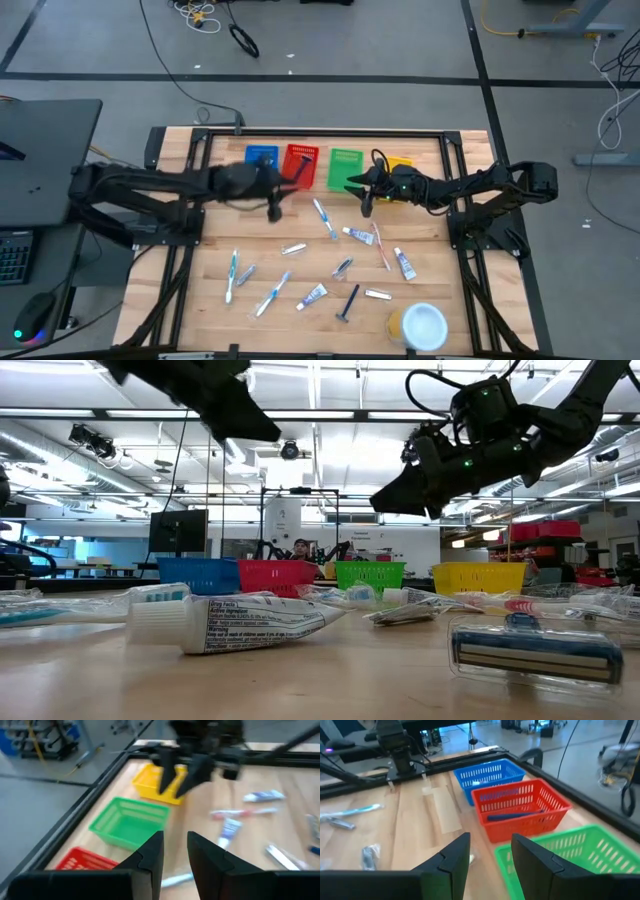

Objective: Pick & Place Travel size toiletries
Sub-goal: Put the silver nail cutter into the green bin

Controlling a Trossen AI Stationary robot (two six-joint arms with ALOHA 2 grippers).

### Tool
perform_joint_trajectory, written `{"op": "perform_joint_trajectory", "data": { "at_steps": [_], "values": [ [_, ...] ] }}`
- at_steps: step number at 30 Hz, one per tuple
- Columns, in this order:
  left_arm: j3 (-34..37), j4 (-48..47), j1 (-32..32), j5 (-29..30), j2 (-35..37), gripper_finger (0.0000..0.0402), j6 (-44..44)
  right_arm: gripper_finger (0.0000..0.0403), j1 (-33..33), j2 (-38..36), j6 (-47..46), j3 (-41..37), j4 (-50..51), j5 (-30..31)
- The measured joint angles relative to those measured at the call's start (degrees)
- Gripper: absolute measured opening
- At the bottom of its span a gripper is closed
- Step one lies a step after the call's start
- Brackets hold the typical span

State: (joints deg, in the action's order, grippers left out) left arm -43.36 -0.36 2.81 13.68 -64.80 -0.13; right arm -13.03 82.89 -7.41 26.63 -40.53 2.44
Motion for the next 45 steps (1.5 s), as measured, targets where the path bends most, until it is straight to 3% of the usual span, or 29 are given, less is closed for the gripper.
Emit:
{"op": "perform_joint_trajectory", "data": {
  "at_steps": [7, 15, 20, 23, 28, 36, 45],
  "values": [
    [6.3, 3.3, -8.9, 8.0, 1.2, 0.0094, 0.6, 0.0155, 0.8, 0.0, -1.4, 0.0, 2.6, 0.0],
    [10.2, 9.3, -6.0, 9.7, 1.0, 0.0094, 1.8, 0.0155, 5.3, 0.0, -4.1, 0.0, -3.4, -2.6],
    [10.3, 16.3, -3.4, 7.9, 1.0, 0.0094, 3.0, 0.0155, 11.4, 0.0, -3.4, 1.0, -6.8, 0.2],
    [10.3, 19.2, -2.3, 6.6, 1.0, 0.0094, 5.3, 0.0155, 15.0, 0.1, -1.1, 4.1, -2.7, 4.6],
    [10.2, 21.5, -0.6, 6.4, 1.0, 0.0094, 8.7, 0.0155, 18.4, 4.4, -1.9, 10.1, 6.5, 4.9],
    [10.2, 23.8, 2.4, 6.4, 1.0, 0.0092, 10.2, 0.0155, 18.5, 14.3, -10.2, 15.1, 11.4, 6.6],
    [10.2, 20.7, 4.0, 6.4, 0.9, 0.0093, 11.3, 0.0155, 18.5, 15.6, -15.7, 15.7, 21.7, 8.4]
  ]
}}
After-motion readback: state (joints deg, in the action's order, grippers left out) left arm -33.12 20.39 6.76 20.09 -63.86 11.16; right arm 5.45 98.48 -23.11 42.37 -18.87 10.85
